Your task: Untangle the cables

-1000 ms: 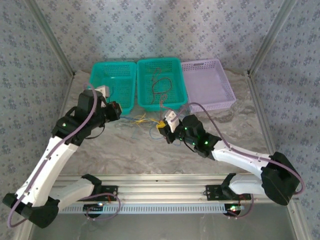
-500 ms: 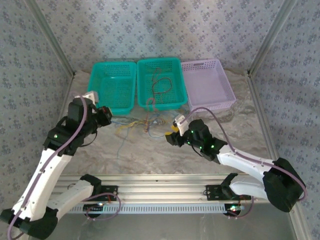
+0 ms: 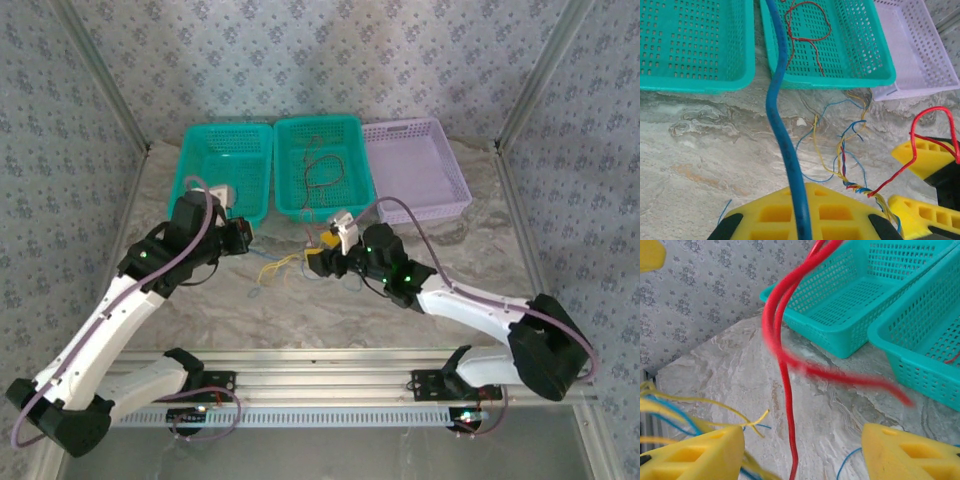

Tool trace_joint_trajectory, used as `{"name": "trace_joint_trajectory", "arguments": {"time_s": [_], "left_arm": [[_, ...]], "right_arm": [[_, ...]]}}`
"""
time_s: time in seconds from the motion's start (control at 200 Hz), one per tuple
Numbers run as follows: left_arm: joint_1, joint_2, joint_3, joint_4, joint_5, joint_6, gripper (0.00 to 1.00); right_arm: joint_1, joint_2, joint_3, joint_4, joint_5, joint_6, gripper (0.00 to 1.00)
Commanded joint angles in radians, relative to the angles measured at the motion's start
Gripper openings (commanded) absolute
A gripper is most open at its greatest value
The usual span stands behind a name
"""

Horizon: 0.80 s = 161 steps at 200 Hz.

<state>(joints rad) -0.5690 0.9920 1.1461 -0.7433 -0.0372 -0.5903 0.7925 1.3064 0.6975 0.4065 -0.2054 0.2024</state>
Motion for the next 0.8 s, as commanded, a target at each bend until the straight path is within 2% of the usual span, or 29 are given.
{"name": "trace_joint_trajectory", "arguments": {"time_s": [0.0, 0.035, 0.07, 0.125, 0.195, 0.37, 0.525, 0.8], "left_arm": [[-0.017, 0.004, 0.02, 0.032, 0.014, 0.023, 0.0], [-0.017, 0.004, 0.019, 0.031, 0.013, 0.026, 0.0], [-0.017, 0.004, 0.019, 0.029, 0.01, 0.027, 0.0], [-0.018, 0.001, 0.018, 0.029, 0.009, 0.032, 0.0], [-0.019, -0.003, 0.018, 0.024, 0.008, 0.036, 0.0], [-0.018, -0.028, 0.028, -0.04, -0.031, 0.084, 0.0], [-0.018, -0.05, 0.046, -0.127, -0.075, 0.144, 0.0], [0.0, -0.044, 0.093, -0.236, -0.148, 0.24, 0.0]], "right_arm": [[0.002, 0.039, 0.058, 0.023, 0.009, 0.041, 0.62], [0.0, 0.051, 0.067, 0.028, 0.001, 0.048, 0.58], [-0.001, 0.058, 0.073, 0.029, 0.003, 0.055, 0.49], [-0.002, 0.059, 0.076, 0.034, 0.021, 0.063, 0.24], [-0.01, 0.046, 0.074, 0.028, 0.048, 0.06, 0.0], [-0.05, -0.076, 0.034, -0.053, 0.187, 0.048, 0.0], [-0.135, -0.233, -0.007, -0.147, 0.323, 0.058, 0.0], [-0.25, -0.363, -0.006, -0.258, 0.42, 0.034, 0.0]]}}
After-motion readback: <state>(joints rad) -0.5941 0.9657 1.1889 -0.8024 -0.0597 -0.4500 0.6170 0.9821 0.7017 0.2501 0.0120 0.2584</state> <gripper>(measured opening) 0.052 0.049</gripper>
